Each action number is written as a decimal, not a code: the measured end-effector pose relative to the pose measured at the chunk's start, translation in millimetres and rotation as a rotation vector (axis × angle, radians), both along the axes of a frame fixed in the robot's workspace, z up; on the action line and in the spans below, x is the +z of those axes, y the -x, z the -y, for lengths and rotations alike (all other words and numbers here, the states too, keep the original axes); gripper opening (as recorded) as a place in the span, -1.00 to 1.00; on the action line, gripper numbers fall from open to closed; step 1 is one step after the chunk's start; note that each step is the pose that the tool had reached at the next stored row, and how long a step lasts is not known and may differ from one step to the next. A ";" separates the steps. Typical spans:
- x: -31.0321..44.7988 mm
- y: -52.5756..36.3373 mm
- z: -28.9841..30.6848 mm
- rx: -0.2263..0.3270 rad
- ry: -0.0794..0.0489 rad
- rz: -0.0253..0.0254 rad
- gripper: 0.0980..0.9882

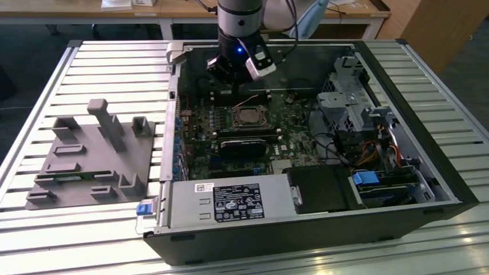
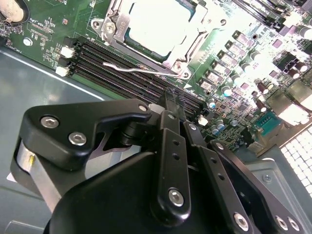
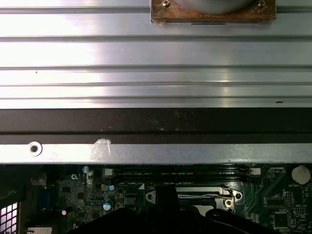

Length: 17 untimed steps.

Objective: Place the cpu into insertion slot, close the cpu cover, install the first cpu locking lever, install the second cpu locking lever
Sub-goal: 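Install the first cpu locking lever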

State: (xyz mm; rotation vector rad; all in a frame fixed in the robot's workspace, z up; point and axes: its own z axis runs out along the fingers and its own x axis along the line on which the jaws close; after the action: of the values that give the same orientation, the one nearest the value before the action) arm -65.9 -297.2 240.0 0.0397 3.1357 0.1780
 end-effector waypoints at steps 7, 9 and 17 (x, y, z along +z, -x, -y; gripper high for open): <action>-0.3 -4.5 0.1 0.000 0.000 0.0000 -0.98; -0.9 -5.5 0.0 0.000 0.000 0.0002 -0.98; -4.2 -5.5 0.0 0.000 0.000 0.0051 -0.98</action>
State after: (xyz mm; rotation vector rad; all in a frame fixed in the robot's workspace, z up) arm -60.4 -297.2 235.8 0.0391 3.1306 0.1778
